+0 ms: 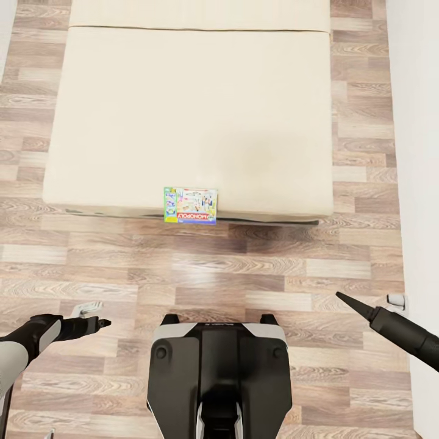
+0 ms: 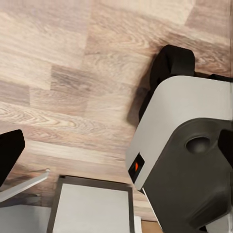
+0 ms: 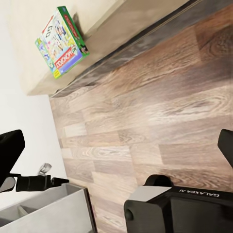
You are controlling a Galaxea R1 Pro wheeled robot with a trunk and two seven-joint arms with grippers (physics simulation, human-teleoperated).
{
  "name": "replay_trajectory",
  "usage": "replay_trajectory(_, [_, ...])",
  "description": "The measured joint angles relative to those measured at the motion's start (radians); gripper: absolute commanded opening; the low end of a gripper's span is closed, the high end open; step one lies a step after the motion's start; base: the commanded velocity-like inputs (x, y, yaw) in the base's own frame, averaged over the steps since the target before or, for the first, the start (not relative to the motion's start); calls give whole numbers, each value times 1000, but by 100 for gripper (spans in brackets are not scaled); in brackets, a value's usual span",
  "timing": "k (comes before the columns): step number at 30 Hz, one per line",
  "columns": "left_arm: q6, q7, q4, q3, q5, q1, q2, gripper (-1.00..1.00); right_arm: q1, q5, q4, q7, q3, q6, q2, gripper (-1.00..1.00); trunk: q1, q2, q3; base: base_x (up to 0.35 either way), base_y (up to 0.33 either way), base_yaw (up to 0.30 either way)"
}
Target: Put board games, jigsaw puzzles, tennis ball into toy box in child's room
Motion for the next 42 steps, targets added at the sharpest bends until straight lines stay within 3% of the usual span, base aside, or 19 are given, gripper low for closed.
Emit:
replay_trajectory(10, [-1, 0, 0, -1, -1, 0, -7, 100, 0, 90, 4, -1, -1, -15, 77, 100, 0, 0, 17, 0, 0, 0])
replay_trajectory(16, [-1, 2, 0, -1, -1, 0, -7, 100, 0, 168, 1, -4, 3, -55, 99, 100, 0, 0, 27, 0, 0, 0])
replay_trajectory(21, [-1, 9, 0, -2, -1, 0, -7, 100, 0, 204, -1, -2, 1, -69, 105, 100, 0, 0, 35, 0, 0, 0])
replay_trajectory(42, [-1, 53, 0, -6, 0, 0, -9, 100, 0, 217, -1, -1, -2, -76, 107, 100, 0, 0, 70, 0, 0, 0])
